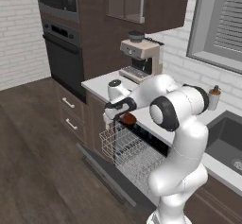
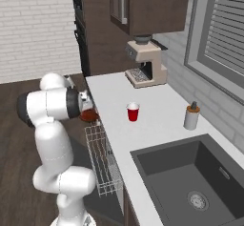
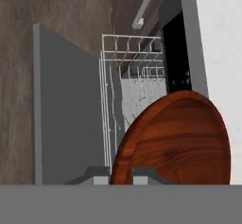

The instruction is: Pick up the cup and bowl from the counter, place them in the dishwasher, and close the dishwasher door.

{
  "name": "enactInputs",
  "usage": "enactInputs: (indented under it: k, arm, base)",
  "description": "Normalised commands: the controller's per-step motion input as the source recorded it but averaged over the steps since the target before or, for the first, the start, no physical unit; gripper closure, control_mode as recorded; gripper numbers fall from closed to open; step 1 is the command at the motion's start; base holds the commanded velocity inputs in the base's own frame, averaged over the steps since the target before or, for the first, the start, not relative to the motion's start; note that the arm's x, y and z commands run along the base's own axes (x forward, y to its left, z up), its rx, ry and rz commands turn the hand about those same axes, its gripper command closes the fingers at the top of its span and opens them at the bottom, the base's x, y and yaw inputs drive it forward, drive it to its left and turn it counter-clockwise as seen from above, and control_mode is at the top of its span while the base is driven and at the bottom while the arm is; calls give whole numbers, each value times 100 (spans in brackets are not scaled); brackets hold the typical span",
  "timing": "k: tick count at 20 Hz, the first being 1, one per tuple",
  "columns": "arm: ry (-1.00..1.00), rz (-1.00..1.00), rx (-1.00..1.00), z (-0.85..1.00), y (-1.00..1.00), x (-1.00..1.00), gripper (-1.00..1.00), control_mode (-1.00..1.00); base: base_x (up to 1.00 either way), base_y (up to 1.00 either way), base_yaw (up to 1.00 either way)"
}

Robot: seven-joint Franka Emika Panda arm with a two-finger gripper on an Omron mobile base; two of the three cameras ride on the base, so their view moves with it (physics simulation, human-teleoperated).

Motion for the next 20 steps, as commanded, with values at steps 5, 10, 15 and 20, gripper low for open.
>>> enactInputs:
  k: [5, 10, 15, 20]
  arm:
    - [5, -1, 3, -61, -5, -36, 100, -100]
    - [6, 0, 8, -79, 0, 10, 100, -100]
    - [1, 0, 1, -69, 16, 18, 100, -100]
    - [-2, -1, -3, -36, 7, 42, 100, -100]
  base:
    - [0, 0, 0]
    - [0, 0, 0]
    - [0, 0, 0]
    - [0, 0, 0]
